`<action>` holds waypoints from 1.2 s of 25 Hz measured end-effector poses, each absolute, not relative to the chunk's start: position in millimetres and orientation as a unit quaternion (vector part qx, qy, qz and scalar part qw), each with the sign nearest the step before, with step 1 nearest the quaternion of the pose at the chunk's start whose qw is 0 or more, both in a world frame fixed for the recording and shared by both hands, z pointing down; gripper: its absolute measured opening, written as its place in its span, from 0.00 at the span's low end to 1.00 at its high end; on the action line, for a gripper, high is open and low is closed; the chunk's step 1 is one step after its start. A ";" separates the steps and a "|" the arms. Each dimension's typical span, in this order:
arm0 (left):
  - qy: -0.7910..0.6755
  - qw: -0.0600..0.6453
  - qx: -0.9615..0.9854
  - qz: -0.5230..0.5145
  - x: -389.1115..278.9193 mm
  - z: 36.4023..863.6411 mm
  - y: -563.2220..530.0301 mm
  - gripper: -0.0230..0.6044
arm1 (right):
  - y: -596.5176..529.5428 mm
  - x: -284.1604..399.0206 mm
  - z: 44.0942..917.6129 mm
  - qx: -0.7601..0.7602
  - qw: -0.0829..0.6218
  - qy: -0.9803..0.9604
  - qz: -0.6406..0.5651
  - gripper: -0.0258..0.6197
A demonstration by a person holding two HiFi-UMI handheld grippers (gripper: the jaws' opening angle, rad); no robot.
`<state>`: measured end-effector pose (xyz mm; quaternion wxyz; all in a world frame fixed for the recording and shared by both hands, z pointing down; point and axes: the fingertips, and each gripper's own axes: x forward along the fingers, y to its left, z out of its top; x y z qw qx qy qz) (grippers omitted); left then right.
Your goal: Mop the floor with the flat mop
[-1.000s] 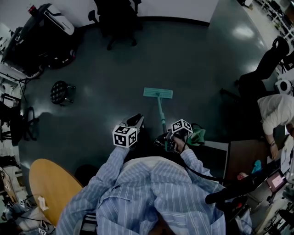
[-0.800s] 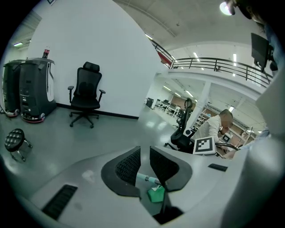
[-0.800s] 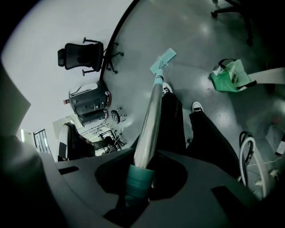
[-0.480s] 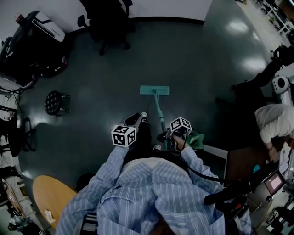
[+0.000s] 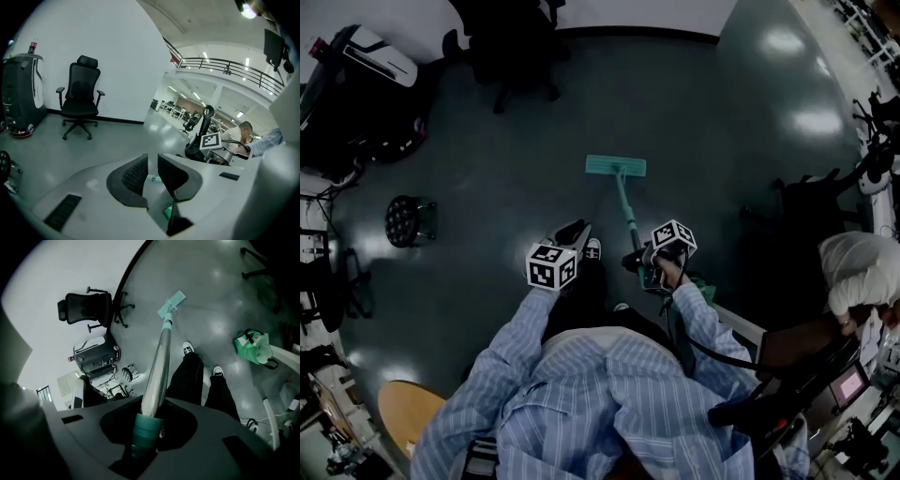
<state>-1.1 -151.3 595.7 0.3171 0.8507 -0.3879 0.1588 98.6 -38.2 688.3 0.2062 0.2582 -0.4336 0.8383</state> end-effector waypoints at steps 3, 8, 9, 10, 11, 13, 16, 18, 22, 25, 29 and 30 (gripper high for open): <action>-0.384 0.316 0.853 0.156 -8.1 591.5 -182.2 0.15 | -84.7 95.3 686.7 0.265 0.201 -0.433 0.838 0.14; -0.377 0.317 0.856 0.156 -21.7 600.6 -221.4 0.15 | -157.7 88.7 699.2 0.276 0.203 -0.436 0.832 0.13; -0.376 0.317 0.857 0.157 -23.7 602.4 -228.9 0.15 | -172.6 87.7 701.4 0.279 0.203 -0.436 0.831 0.13; -0.375 0.318 0.857 0.157 -25.4 603.2 -235.0 0.15 | -186.4 86.7 702.5 0.281 0.202 -0.436 0.831 0.13; -0.374 0.319 0.857 0.157 -26.9 603.7 -239.9 0.15 | -199.3 85.6 702.7 0.284 0.202 -0.436 0.830 0.13; -0.373 0.321 0.856 0.157 -30.9 606.6 -248.8 0.15 | -226.7 82.8 704.1 0.290 0.199 -0.439 0.827 0.13; -0.372 0.324 0.855 0.159 -38.1 615.6 -265.9 0.15 | -274.5 80.4 711.6 0.296 0.195 -0.439 0.826 0.14; -0.371 0.327 0.854 0.161 -41.6 621.0 -276.4 0.15 | -307.9 80.2 713.9 0.301 0.187 -0.440 0.825 0.14; -0.372 0.334 0.850 0.164 -51.1 628.4 -291.2 0.15 | -364.2 82.8 721.6 0.313 0.185 -0.441 0.820 0.13; -0.376 0.341 0.846 0.164 -59.3 635.2 -300.9 0.15 | -399.3 87.5 734.2 0.325 0.194 -0.442 0.813 0.13; -0.386 0.352 0.838 0.161 -70.0 645.0 -308.3 0.15 | -437.6 92.2 751.3 0.337 0.197 -0.440 0.809 0.14; -0.387 0.354 0.836 0.161 -72.1 647.2 -309.4 0.15 | -446.1 93.2 754.4 0.340 0.194 -0.438 0.809 0.13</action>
